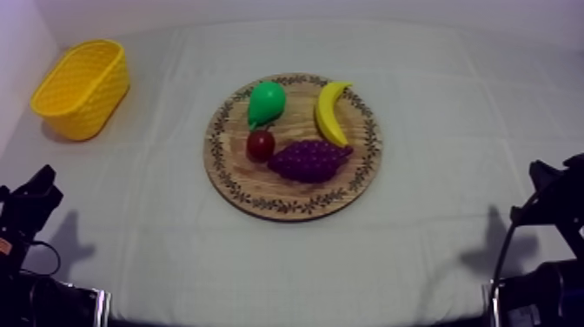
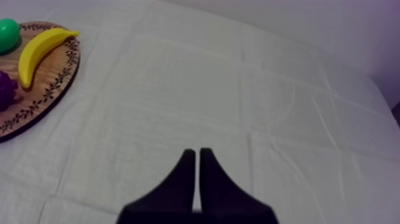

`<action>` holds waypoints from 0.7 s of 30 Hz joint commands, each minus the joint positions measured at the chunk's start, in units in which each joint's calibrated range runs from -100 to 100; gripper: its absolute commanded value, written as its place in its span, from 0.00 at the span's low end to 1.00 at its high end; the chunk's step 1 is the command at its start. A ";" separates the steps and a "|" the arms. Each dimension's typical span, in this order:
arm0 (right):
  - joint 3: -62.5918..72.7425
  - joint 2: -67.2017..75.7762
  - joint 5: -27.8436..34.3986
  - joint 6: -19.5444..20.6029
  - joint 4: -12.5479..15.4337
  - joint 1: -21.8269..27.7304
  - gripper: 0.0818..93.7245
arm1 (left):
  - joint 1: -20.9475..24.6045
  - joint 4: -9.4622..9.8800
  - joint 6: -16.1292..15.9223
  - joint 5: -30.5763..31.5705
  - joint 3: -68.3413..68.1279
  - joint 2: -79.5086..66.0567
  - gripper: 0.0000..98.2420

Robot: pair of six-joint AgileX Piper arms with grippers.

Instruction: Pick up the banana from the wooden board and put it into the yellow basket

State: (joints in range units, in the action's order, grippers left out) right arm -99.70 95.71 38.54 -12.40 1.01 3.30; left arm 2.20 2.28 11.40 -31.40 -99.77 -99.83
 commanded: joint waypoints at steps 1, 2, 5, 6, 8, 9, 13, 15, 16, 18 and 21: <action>0.03 -0.04 0.01 0.02 -0.01 -0.01 0.01 | 0.00 -0.01 0.00 0.04 0.00 0.01 0.00; 0.03 -0.04 0.01 0.02 -0.01 -0.01 0.01 | 0.00 -0.01 0.00 0.04 0.00 0.01 0.00; 0.03 -0.04 0.01 0.02 -0.01 -0.01 0.01 | 0.00 -0.01 0.00 0.04 0.00 0.01 0.00; 0.03 -0.04 0.01 0.02 -0.01 -0.01 0.01 | 0.00 -0.01 0.00 0.04 0.00 0.01 0.00; 0.03 -0.04 0.01 0.02 -0.01 -0.01 0.01 | 0.00 -0.01 0.00 0.04 0.00 0.01 0.00; 0.03 -0.04 0.01 0.02 -0.01 -0.01 0.01 | 0.00 -0.01 0.00 0.04 0.00 0.01 0.00; 0.03 -0.04 0.01 0.02 -0.01 -0.01 0.01 | 0.00 -0.01 -0.46 0.04 0.00 0.01 0.00; 0.03 -0.04 0.01 0.02 -0.01 -0.01 0.01 | -0.03 -0.01 -0.24 0.06 0.00 0.01 0.00; 0.03 -0.04 0.01 0.02 -0.01 -0.01 0.01 | -0.04 -0.01 -0.27 0.08 0.00 0.01 0.00; 0.03 -0.04 0.01 0.02 -0.01 -0.01 0.01 | -0.06 -0.01 -1.18 -0.02 0.00 0.01 0.00; 0.03 -0.04 0.01 0.02 -0.01 -0.01 0.01 | -0.59 -0.01 -4.33 -0.22 0.03 0.11 0.00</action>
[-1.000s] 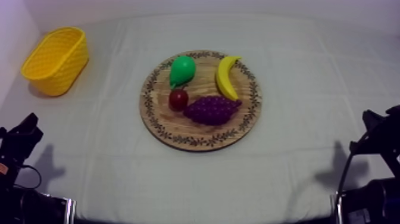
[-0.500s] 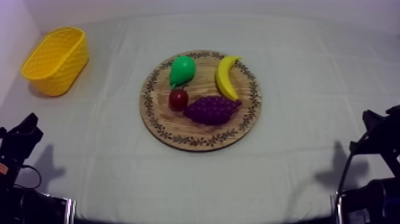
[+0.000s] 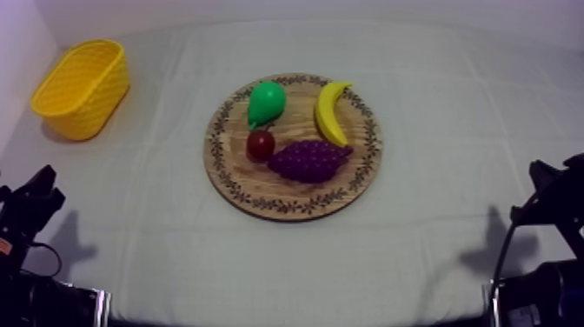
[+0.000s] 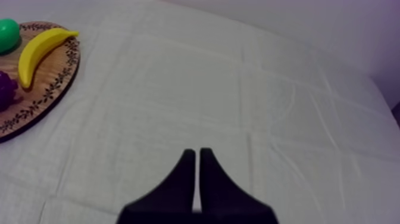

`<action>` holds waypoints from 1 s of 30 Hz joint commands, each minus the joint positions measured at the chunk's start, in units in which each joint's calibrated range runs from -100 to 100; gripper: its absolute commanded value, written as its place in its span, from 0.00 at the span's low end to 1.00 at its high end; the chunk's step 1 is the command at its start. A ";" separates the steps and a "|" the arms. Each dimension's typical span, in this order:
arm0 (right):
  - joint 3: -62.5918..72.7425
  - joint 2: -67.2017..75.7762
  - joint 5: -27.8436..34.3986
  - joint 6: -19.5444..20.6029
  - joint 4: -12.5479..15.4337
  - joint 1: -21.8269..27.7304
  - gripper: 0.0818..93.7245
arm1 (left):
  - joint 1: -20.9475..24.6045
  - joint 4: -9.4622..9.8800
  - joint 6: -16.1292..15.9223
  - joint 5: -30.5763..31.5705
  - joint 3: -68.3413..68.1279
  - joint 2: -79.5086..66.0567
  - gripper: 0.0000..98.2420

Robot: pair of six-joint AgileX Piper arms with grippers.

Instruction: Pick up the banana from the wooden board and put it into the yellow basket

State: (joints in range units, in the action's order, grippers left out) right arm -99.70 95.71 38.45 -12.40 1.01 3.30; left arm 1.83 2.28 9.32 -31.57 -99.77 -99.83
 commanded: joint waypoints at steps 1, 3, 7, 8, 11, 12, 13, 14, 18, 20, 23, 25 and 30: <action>0.03 -0.04 0.10 0.02 -0.01 -0.01 0.01 | -0.49 -0.03 -3.00 0.09 0.15 0.41 0.00; 0.03 -0.04 0.10 0.02 -0.01 -0.01 0.01 | -1.08 -0.04 -4.01 0.99 0.92 1.76 0.00; 0.03 -0.04 0.10 0.02 -0.01 -0.01 0.01 | -2.61 -0.03 -4.99 3.30 6.03 7.53 0.00; 0.03 -0.04 0.10 0.02 -0.01 -0.01 0.01 | -3.11 0.02 -5.13 3.63 8.17 9.52 0.00; 0.03 -0.04 0.10 0.02 -0.01 -0.01 0.01 | -5.06 0.14 -5.59 2.87 15.92 16.15 0.00; 0.03 -0.04 0.10 0.02 -0.01 -0.01 0.01 | -5.78 0.17 -5.52 2.34 18.61 18.39 0.00; 0.03 -0.04 0.10 0.02 -0.01 -0.01 0.01 | -6.49 0.19 -5.33 1.75 21.23 20.55 0.00; 0.03 -0.04 0.10 0.02 -0.01 -0.01 0.01 | -7.21 0.19 -5.08 1.21 23.77 22.66 0.00; 0.03 -0.04 0.10 0.02 -0.01 -0.01 0.01 | -10.33 0.22 -4.09 -1.30 33.01 30.27 0.00; 0.03 -0.04 0.10 0.02 -0.01 -0.01 0.01 | -12.11 0.25 -3.78 -2.67 36.96 33.58 0.00; 0.03 -0.04 0.10 0.02 -0.01 -0.01 0.01 | -15.03 0.13 -3.60 -5.00 41.86 38.45 0.00; 0.03 -0.04 0.10 0.02 -0.01 -0.01 0.01 | -17.01 0.08 -3.51 -6.51 44.42 41.64 0.00; 0.03 -0.04 0.10 0.02 -0.01 -0.01 0.01 | -20.90 0.10 -2.51 -7.88 48.95 49.45 0.00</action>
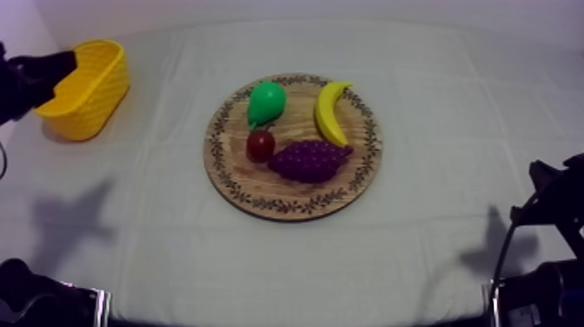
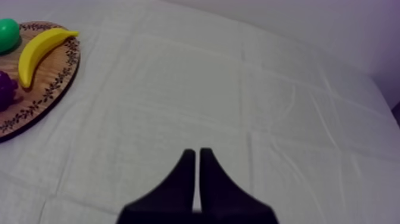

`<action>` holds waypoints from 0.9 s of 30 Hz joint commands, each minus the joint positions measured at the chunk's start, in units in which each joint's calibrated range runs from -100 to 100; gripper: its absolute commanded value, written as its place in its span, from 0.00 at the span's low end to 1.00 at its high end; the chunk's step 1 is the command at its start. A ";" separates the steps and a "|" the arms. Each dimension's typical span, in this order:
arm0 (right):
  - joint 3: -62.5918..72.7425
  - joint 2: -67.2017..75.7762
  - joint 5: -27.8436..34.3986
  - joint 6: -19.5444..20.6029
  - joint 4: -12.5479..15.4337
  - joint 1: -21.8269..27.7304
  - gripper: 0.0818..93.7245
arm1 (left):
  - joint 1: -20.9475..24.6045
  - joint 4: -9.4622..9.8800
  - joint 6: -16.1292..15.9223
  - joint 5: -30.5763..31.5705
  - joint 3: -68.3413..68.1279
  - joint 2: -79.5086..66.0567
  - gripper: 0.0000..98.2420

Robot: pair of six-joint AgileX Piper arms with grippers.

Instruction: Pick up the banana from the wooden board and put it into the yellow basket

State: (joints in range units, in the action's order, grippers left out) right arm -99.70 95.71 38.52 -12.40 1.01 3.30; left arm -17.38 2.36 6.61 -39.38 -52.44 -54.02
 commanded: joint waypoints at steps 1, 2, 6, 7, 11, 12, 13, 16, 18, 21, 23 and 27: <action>0.03 -0.04 0.03 0.02 -0.01 -0.01 0.01 | -2.32 0.17 0.52 0.00 2.43 5.04 0.00; 0.03 -0.04 0.03 0.02 -0.01 -0.01 0.01 | -2.85 0.37 0.94 0.12 3.24 6.38 0.00; 0.03 -0.04 0.03 0.02 -0.01 -0.01 0.01 | -4.03 1.14 2.64 -0.31 6.61 11.92 0.00; 0.03 -0.04 0.03 0.02 -0.01 -0.01 0.01 | -4.20 1.23 2.92 -0.75 7.53 13.40 0.00; 0.03 -0.04 0.03 0.02 -0.01 -0.01 0.01 | -5.09 1.52 3.97 -3.14 11.70 19.87 0.00; 0.03 -0.04 0.03 0.02 -0.01 -0.01 0.01 | -5.46 1.68 4.26 -3.73 12.87 21.62 0.00; 0.03 -0.04 0.03 0.02 -0.01 -0.01 0.01 | -5.89 1.87 4.58 -4.31 14.13 23.44 0.00; 0.03 -0.04 0.03 0.02 -0.01 -0.01 0.01 | -7.18 2.16 5.33 -5.93 18.33 29.15 0.00; 0.03 -0.04 0.03 0.02 -0.01 -0.01 0.01 | -8.08 2.24 5.67 -7.08 21.40 32.90 0.01; 0.03 -0.04 0.03 0.02 -0.01 -0.01 0.01 | -9.35 2.23 6.19 -8.58 25.77 38.03 0.03; 0.03 -0.04 0.03 0.02 -0.01 -0.01 0.01 | -10.18 2.23 6.75 -9.08 28.23 41.15 0.04; 0.03 -0.04 0.03 0.02 -0.01 -0.01 0.01 | -11.58 1.99 7.55 -10.02 32.74 47.18 0.04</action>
State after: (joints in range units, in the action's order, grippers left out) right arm -99.70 95.71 38.52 -12.37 1.01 3.30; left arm -28.63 4.46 14.01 -49.14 -21.90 -10.66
